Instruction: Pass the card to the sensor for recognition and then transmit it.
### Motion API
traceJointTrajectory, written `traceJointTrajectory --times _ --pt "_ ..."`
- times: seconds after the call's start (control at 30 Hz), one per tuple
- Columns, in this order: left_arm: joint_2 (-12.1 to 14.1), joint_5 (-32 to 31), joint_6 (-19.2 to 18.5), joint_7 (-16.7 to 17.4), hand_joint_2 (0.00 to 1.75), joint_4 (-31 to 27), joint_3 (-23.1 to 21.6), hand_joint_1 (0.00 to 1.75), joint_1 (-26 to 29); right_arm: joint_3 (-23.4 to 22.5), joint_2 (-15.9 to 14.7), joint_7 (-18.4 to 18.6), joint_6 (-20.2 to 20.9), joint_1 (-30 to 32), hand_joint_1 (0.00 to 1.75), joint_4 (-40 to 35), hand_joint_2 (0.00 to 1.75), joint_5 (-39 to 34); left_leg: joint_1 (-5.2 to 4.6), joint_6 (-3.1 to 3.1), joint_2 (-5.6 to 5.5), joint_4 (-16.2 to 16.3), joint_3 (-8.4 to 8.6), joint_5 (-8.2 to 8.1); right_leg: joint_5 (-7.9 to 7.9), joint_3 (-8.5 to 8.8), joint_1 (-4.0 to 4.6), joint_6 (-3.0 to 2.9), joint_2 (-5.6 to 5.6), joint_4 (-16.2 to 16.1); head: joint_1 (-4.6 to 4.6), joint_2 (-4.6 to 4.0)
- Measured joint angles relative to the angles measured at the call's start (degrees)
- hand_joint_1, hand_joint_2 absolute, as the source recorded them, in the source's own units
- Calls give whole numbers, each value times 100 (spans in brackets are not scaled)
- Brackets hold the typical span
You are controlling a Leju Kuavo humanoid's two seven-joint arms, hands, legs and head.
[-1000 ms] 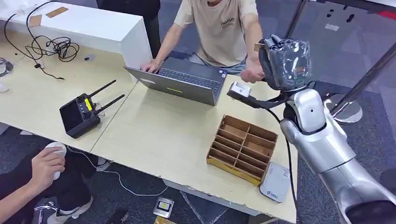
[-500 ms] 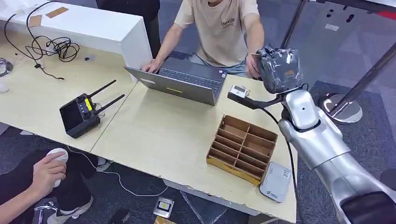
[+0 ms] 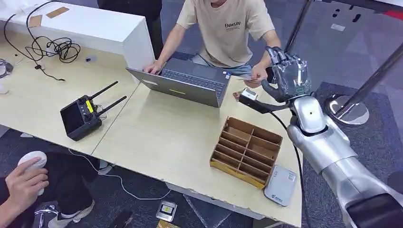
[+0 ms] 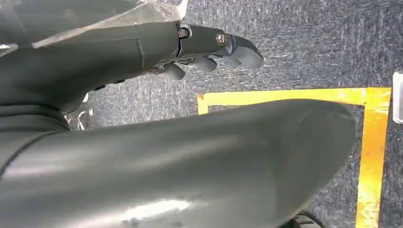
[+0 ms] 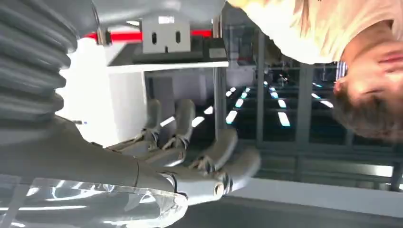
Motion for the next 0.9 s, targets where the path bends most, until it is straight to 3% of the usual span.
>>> traceJointTrajectory --times 0.2,0.4,0.7,0.9 --pt "2 55 42 -31 0 0 -24 0 48 -182 -112 -57 -223 3 0 -188 0 -620 0 0 2 0 0 0 0 0 0 0 1 0 2 0" --pt "7 63 61 -39 0 2 -46 0 105 -520 -284 -37 -186 146 0 -903 0 -1389 0 0 1 2 1 0 0 -1 -1 0 1 0 0 0" --pt "7 168 162 -131 0 2 -70 0 181 -1321 -503 -195 372 1091 0 -2740 0 -3861 0 0 -1 2 0 0 0 -1 0 0 0 -1 0 0" --pt "24 242 212 -125 0 2 -70 0 189 -1899 -603 -472 695 1996 0 -4176 0 -4901 0 1 -2 1 1 -1 0 -1 0 0 1 -2 2 0"
